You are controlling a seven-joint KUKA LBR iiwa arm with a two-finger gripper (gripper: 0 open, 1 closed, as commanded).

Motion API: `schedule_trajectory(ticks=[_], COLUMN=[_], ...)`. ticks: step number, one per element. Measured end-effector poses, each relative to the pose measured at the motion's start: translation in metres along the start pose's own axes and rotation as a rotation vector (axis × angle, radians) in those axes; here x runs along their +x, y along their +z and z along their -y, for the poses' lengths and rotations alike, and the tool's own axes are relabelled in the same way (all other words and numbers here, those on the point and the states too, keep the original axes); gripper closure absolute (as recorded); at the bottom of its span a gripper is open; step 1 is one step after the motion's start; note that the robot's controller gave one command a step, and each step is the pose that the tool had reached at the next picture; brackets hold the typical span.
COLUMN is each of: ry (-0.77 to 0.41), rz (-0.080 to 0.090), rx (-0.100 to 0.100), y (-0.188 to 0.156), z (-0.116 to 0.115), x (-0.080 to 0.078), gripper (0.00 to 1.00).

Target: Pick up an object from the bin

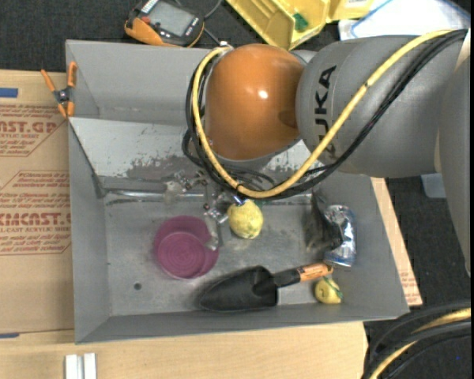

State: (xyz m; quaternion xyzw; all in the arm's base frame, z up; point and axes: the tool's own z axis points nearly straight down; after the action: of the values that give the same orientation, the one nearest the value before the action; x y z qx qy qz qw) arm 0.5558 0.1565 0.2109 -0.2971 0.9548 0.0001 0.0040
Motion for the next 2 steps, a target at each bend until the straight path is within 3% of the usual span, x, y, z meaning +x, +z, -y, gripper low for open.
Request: schedule_trajectory(ticks=[1, 2], ry=[-0.147, -0.415], rz=[0.005, 0.008], rx=[0.0, 0.002], y=[0.102, 0.066], z=[0.012, -0.013], x=[-0.017, 0.024], gripper=[0.0, 0.0])
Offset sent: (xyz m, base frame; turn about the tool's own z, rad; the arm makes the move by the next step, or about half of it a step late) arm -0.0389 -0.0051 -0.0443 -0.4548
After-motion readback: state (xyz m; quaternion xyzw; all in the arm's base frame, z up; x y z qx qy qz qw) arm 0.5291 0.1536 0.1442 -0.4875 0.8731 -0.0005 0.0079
